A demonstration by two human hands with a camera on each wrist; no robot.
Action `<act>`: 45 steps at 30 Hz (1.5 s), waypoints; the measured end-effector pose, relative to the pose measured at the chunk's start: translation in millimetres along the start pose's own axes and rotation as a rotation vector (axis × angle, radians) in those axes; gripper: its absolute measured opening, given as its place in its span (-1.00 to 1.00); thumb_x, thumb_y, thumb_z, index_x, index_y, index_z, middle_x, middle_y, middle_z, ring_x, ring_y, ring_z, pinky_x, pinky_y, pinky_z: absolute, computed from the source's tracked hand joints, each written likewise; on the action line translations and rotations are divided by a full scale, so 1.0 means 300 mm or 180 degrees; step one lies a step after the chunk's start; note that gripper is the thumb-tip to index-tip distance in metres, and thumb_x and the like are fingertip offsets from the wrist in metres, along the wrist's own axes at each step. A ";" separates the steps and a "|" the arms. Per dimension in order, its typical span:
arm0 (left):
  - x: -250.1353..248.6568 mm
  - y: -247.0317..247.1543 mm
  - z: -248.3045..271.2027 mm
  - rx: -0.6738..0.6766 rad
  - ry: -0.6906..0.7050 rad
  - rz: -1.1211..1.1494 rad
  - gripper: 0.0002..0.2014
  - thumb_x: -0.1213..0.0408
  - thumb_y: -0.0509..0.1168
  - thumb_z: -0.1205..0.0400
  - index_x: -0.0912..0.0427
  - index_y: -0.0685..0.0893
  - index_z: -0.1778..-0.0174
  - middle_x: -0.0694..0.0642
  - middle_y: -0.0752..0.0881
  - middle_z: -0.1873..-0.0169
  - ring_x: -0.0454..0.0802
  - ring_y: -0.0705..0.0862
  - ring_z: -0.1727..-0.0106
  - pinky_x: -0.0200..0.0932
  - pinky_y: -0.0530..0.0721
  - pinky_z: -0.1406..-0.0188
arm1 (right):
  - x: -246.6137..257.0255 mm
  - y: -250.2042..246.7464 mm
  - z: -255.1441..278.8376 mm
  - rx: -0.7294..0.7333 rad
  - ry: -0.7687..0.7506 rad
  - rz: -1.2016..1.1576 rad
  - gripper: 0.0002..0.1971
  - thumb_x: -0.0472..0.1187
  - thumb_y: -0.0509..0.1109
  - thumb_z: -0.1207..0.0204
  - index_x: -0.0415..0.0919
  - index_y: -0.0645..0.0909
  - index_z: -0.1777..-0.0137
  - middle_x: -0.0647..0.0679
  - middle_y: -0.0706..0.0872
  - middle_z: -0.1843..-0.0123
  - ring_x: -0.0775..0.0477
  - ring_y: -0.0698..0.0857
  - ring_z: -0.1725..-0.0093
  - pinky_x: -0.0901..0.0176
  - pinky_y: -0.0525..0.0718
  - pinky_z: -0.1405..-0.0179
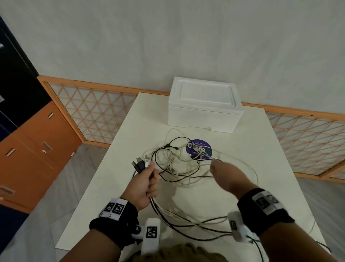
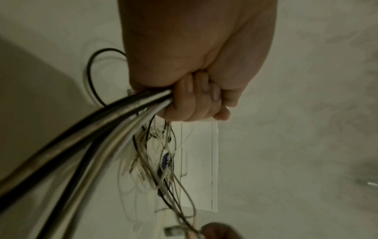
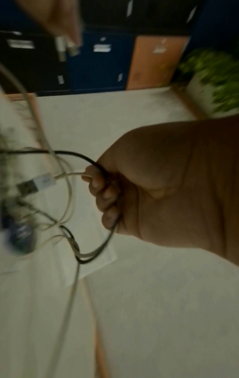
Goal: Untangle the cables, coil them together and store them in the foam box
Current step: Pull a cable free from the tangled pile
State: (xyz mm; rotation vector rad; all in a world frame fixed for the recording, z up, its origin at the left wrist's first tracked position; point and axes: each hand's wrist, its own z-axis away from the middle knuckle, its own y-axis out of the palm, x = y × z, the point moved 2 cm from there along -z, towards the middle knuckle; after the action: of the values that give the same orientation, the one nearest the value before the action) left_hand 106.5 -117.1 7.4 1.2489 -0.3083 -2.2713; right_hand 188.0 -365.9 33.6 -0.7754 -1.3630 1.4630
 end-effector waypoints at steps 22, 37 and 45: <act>-0.095 0.240 0.027 0.0957 0.1061 -0.0058 -0.77 0.08 0.28 -0.54 0.09 0.80 0.21 0.03 0.39 0.54 -0.22 0.18 0.68 -0.36 0.13 0.71 | 0.281 -0.152 0.081 -0.0636 -0.0682 -0.2961 -0.82 -0.29 0.49 -0.46 -0.03 0.56 0.13 0.07 0.71 0.24 0.13 0.61 0.33 0.22 0.59 0.23; -0.194 0.191 0.047 0.0428 0.1453 -0.0712 -0.84 0.44 0.32 -0.61 0.06 0.67 0.06 -0.11 0.30 0.65 -0.19 0.15 0.69 -0.39 0.14 0.70 | 0.147 -0.365 0.043 -0.1527 -0.0272 -0.2170 -0.85 -0.36 0.49 -0.41 -0.09 0.69 0.27 0.09 0.75 0.34 0.09 0.73 0.28 0.19 0.68 0.15; -0.168 0.326 0.076 0.0619 0.1519 -0.1409 -0.80 0.14 0.43 -0.55 0.22 0.71 0.23 0.02 0.34 0.65 -0.05 0.23 0.62 -0.19 0.21 0.55 | 0.292 -0.465 0.086 -0.1602 -0.0902 -0.3030 -0.89 -0.27 0.55 -0.40 -0.09 0.69 0.16 0.09 0.77 0.26 0.18 0.72 0.25 0.28 0.69 0.23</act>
State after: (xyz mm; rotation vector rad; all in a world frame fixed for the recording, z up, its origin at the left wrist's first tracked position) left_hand 142.4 -172.6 98.4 2.0782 -0.0787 -2.2253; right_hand 164.8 -305.3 187.1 -0.1222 -1.9726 0.4835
